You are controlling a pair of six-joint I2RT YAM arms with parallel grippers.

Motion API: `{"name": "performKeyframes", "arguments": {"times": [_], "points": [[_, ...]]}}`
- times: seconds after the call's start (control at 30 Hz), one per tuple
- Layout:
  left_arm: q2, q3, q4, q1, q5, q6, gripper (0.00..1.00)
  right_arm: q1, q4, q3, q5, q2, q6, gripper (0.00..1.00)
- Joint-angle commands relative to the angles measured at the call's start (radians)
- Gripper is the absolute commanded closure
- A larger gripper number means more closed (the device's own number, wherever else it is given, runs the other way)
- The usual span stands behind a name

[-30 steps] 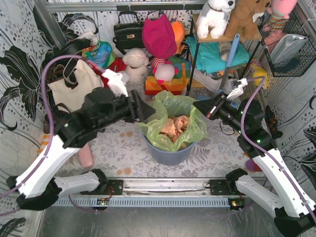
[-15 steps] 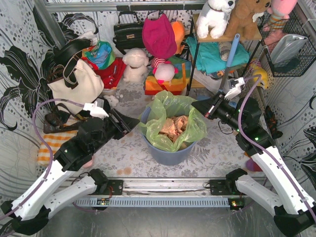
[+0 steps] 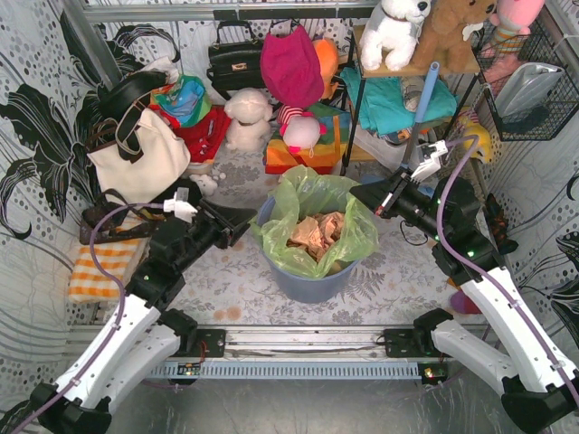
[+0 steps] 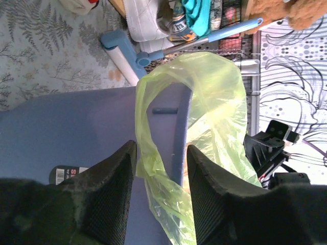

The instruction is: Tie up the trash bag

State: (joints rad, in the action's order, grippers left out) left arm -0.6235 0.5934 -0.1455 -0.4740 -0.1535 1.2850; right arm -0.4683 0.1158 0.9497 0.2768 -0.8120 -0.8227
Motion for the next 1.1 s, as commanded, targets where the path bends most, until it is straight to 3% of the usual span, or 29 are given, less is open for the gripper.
{"name": "performKeyframes", "arguments": {"times": [0.0, 0.4, 0.6, 0.8, 1.07], "points": [[0.019, -0.039, 0.187, 0.043, -0.094, 0.076, 0.52, -0.001, -0.005, 0.038, 0.021, -0.001, 0.0, 1.0], [0.013, 0.067, -0.003, 0.058, -0.056, -0.025, 1.0, -0.001, -0.009, 0.039, 0.031, -0.006, 0.005, 1.0], [-0.044, 0.239, -0.171, 0.058, 0.041, -0.196, 1.0, -0.001, -0.01, 0.041, 0.03, -0.007, 0.007, 1.0], [-0.183, 0.455, -0.192, 0.058, 0.017, -0.4, 1.0, 0.0, -0.012, 0.066, 0.012, -0.01, 0.016, 1.0], [-0.289, 0.621, -0.02, 0.058, -0.178, -0.535, 1.0, 0.0, -0.113, 0.126, -0.034, -0.032, 0.042, 1.0]]}}
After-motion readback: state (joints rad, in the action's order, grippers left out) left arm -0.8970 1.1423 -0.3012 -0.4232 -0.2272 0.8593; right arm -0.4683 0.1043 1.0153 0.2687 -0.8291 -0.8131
